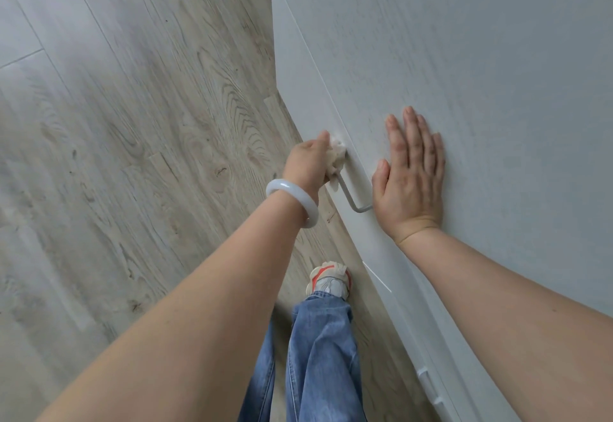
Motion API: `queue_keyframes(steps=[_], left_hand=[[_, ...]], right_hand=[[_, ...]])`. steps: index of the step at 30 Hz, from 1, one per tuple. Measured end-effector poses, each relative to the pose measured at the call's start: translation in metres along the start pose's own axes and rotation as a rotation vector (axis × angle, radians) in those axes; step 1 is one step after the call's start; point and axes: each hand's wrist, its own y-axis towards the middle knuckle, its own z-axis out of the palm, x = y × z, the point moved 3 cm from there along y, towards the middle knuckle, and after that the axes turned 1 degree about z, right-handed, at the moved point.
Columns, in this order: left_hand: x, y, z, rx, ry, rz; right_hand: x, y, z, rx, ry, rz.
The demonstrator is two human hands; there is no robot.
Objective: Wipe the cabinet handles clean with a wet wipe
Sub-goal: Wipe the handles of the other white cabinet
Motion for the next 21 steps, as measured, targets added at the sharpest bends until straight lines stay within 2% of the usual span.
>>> queue_keyframes(steps=[1,4,6,10,14,18,21], left_hand=[[0.003,-0.001,0.0,-0.023,-0.09,-0.022],[0.014,-0.005,0.004,-0.106,-0.124,-0.013],[0.023,-0.01,0.01,-0.169,-0.237,-0.02],[0.049,-0.025,0.024,-0.327,-0.507,-0.151],[0.07,-0.044,0.03,-0.305,-0.423,-0.188],[0.033,-0.015,0.013,-0.291,-0.308,-0.04],[0.019,-0.004,0.01,-0.261,-0.281,-0.046]], right_hand=[[0.0,0.0,0.0,-0.003,0.0,-0.001],[0.0,0.0,0.0,-0.005,-0.001,-0.003],[0.0,0.0,0.0,-0.003,-0.001,0.0],[-0.001,0.0,0.001,0.007,0.0,-0.002],[-0.002,0.0,0.002,0.008,-0.002,0.001],[-0.002,0.0,0.003,0.013,-0.004,-0.006],[-0.002,0.0,0.003,0.013,-0.008,0.0]])
